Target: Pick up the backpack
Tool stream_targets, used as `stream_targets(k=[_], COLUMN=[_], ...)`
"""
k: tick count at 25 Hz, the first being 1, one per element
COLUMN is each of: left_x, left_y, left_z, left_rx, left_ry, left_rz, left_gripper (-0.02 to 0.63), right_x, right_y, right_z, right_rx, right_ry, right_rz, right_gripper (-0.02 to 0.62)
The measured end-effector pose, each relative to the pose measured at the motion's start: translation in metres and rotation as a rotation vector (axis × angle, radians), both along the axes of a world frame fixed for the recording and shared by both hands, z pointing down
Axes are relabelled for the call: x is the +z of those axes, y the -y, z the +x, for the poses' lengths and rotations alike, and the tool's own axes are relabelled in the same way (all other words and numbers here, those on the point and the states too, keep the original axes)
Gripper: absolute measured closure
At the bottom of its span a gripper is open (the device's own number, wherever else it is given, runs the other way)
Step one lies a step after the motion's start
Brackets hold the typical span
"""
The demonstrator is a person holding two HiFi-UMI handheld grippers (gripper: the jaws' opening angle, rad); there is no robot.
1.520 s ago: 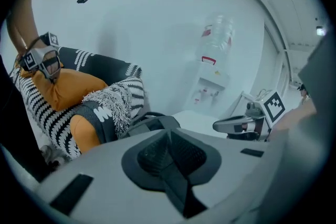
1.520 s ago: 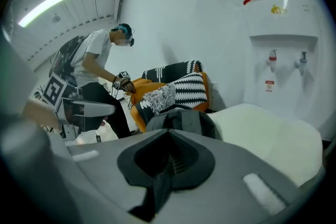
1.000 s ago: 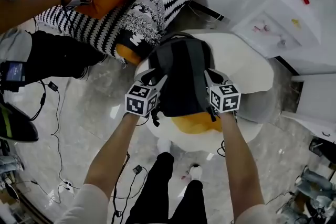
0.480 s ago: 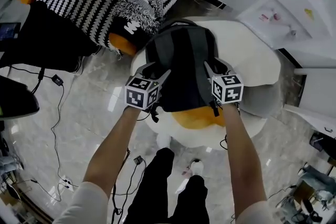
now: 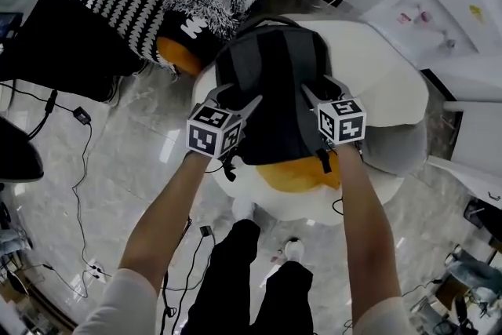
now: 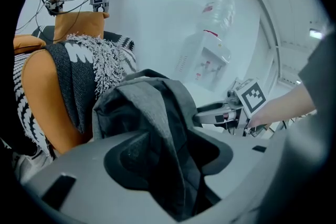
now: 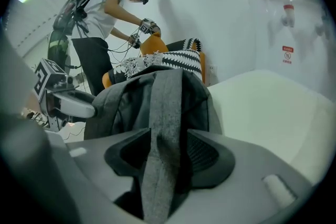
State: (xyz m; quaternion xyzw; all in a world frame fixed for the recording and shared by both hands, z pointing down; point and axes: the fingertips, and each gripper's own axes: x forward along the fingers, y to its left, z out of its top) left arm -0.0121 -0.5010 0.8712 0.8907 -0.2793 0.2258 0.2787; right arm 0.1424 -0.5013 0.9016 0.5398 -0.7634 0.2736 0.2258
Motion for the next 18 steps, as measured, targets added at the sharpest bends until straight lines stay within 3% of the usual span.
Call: stream_targets(k=[3,4,7,11,15,18], left_x=[0.001,0.002,0.002,-0.006,-0.016,-0.028], left_y=[0.003,0.004,0.007,0.007,0.006,0.001], left_z=[0.001,0.001,0.001,-0.002,-0.006,-0.005], left_rx=[0.004,0.003,0.006,-0.010,-0.026,-0.025], left_ry=[0.011,0.018,0.031,-0.010,-0.048,-0.070], left_rz=[0.019,0.027,0.037,0.023,0.009,0.000], left_gripper=[0.415,0.463,0.517,0.569,0.578,0.580], right_x=[0.008,0.010,0.013,0.009,-0.004,-0.014], right_y=[0.005,0.006,0.009,0.006,-0.001,-0.009], right_z=[-0.005,-0.008,-0.016,-0.017,-0.015,-0.018], right_rx=[-0.017,-0.024,-0.051,-0.058,-0.046,-0.046], right_ry=[0.017,0.026,0.052,0.088,0.149,0.183], right_rz=[-0.001,-0.003,-0.007,-0.005,0.000,-0.011], right_gripper=[0.380,0.380,0.382,0.462,0.543,0.561])
